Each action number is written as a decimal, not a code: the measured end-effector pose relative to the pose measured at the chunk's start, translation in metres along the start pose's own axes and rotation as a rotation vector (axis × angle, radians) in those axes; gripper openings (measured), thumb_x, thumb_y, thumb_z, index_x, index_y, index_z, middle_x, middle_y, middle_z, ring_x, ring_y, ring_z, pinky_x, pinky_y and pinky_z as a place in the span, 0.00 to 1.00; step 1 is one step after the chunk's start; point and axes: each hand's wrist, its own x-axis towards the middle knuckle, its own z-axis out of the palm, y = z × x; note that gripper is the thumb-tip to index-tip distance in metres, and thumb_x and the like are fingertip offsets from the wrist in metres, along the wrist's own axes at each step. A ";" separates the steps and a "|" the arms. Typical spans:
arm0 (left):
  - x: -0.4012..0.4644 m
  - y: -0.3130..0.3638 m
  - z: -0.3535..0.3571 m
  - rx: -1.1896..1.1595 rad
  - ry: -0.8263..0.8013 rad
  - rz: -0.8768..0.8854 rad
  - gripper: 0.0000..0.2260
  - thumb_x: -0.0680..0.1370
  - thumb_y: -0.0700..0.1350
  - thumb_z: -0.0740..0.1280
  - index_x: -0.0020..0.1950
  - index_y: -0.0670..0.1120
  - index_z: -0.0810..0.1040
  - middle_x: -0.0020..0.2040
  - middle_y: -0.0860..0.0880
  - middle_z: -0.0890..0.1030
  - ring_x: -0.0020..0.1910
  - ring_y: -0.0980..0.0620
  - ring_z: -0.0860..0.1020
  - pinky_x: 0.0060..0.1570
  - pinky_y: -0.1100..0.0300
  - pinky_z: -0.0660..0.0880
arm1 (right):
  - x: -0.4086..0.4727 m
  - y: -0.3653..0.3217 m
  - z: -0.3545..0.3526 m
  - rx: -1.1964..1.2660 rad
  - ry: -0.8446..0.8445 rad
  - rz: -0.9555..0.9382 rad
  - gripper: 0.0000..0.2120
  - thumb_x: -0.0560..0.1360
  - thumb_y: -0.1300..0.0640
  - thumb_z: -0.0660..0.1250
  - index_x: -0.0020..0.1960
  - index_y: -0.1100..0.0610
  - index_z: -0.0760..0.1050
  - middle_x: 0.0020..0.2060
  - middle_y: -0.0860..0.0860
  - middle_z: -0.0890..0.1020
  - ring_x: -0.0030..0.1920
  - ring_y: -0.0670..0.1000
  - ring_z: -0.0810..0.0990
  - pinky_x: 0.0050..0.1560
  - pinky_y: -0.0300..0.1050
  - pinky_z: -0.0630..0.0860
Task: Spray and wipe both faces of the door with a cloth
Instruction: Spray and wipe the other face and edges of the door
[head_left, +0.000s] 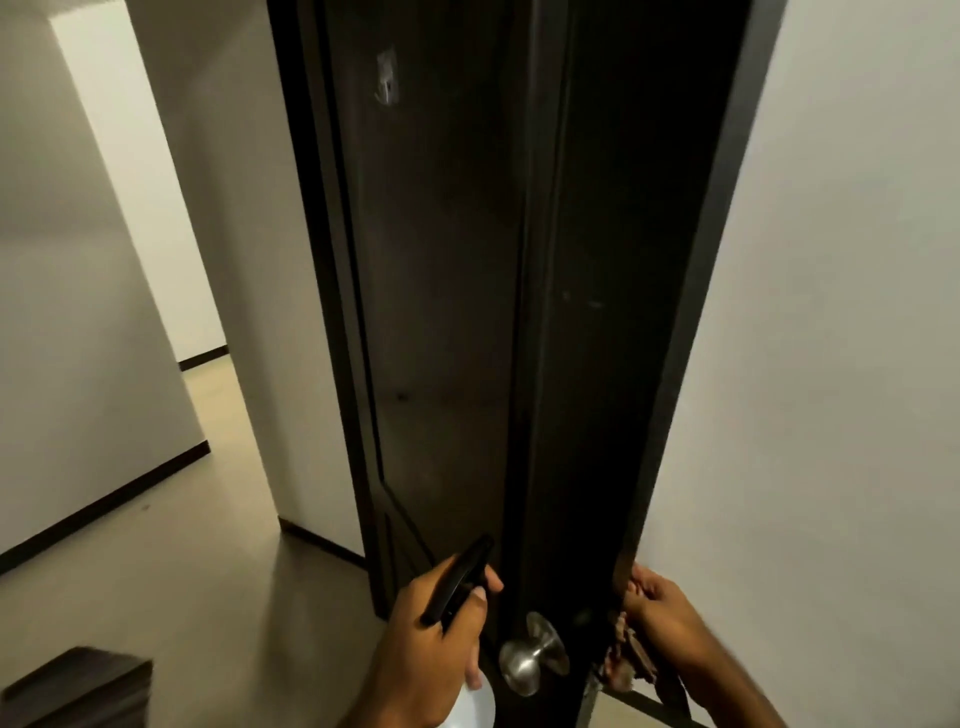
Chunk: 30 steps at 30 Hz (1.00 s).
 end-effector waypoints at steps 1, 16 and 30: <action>-0.007 -0.001 0.003 -0.002 0.029 0.002 0.09 0.80 0.48 0.63 0.49 0.56 0.84 0.22 0.42 0.75 0.21 0.46 0.75 0.31 0.55 0.76 | -0.002 0.000 0.006 -0.014 0.020 -0.021 0.08 0.84 0.60 0.68 0.59 0.55 0.86 0.45 0.54 0.90 0.43 0.52 0.90 0.47 0.49 0.81; -0.130 -0.009 0.003 0.095 0.398 -0.199 0.11 0.77 0.49 0.64 0.50 0.56 0.86 0.26 0.36 0.76 0.22 0.44 0.74 0.34 0.51 0.75 | -0.019 0.001 0.062 -0.384 -0.577 -0.152 0.17 0.72 0.64 0.75 0.58 0.50 0.85 0.41 0.61 0.88 0.39 0.64 0.88 0.45 0.58 0.84; -0.150 -0.015 -0.027 0.132 0.706 -0.030 0.08 0.79 0.49 0.65 0.49 0.56 0.84 0.22 0.39 0.76 0.20 0.42 0.75 0.31 0.55 0.76 | -0.039 -0.004 0.173 -0.384 -0.722 -0.297 0.08 0.74 0.64 0.78 0.49 0.52 0.86 0.42 0.53 0.90 0.43 0.52 0.90 0.56 0.56 0.85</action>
